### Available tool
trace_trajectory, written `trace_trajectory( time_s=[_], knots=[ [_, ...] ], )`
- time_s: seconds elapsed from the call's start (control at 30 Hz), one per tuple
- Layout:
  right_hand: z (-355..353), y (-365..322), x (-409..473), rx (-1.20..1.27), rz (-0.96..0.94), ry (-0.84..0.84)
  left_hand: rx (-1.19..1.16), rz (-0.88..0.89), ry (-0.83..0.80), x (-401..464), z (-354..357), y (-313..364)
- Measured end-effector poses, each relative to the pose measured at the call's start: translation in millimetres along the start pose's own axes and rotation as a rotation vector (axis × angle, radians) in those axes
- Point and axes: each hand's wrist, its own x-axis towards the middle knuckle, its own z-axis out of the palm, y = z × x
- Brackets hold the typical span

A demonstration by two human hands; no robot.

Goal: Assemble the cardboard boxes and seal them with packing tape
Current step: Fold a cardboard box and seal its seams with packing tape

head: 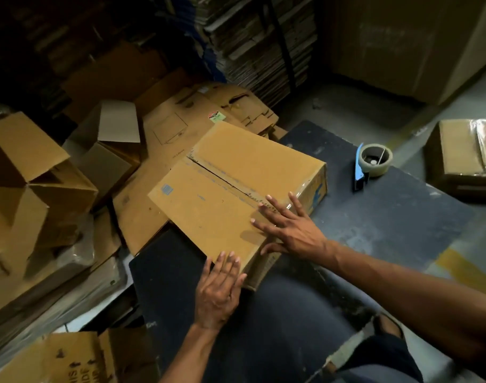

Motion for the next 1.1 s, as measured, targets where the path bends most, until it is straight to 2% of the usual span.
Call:
trace_trajectory(
  time_s=[0.13,0.23,0.33,0.5,0.57,0.67,0.73,0.83,0.97,1.1],
  knots=[
    [-1.0,10.9,6.5,0.012,-0.039,-0.066,-0.029,-0.058,0.051,7.6,-0.3,2.5],
    [-2.6,1.1,8.1,0.044,-0.012,-0.091,0.004,-0.108,0.005,9.0,-8.2,4.6],
    [-11.1,13.2,6.8,0.101,-0.084,-0.093,0.028,-0.139,-0.009,21.4,-12.2,13.8],
    [-34.4,84.7,12.9,0.164,-0.142,-0.103,-0.056,-0.291,0.032,77.0,10.7,54.5],
    [-43.9,126.0,16.6,0.106,-0.172,-0.155,-0.066,-0.338,0.035,96.9,25.2,71.7],
    [-50.1,176.0,24.1,-0.016,-0.224,-0.231,-0.045,-0.304,0.045,106.5,35.4,76.4],
    [-47.2,184.2,27.1,-0.003,-0.253,-0.223,-0.008,-0.289,0.025,104.7,35.4,71.5],
    [-35.2,174.9,24.4,0.031,-0.249,-0.145,-0.019,-0.337,0.000,105.4,29.5,75.0],
    [-33.8,177.6,22.3,0.036,-0.297,-0.124,-0.061,-0.426,0.006,111.5,23.2,83.1],
    [-59.4,183.7,33.1,0.234,-0.440,-0.073,-0.121,-0.547,0.026,104.8,9.3,85.0]
  ],
)
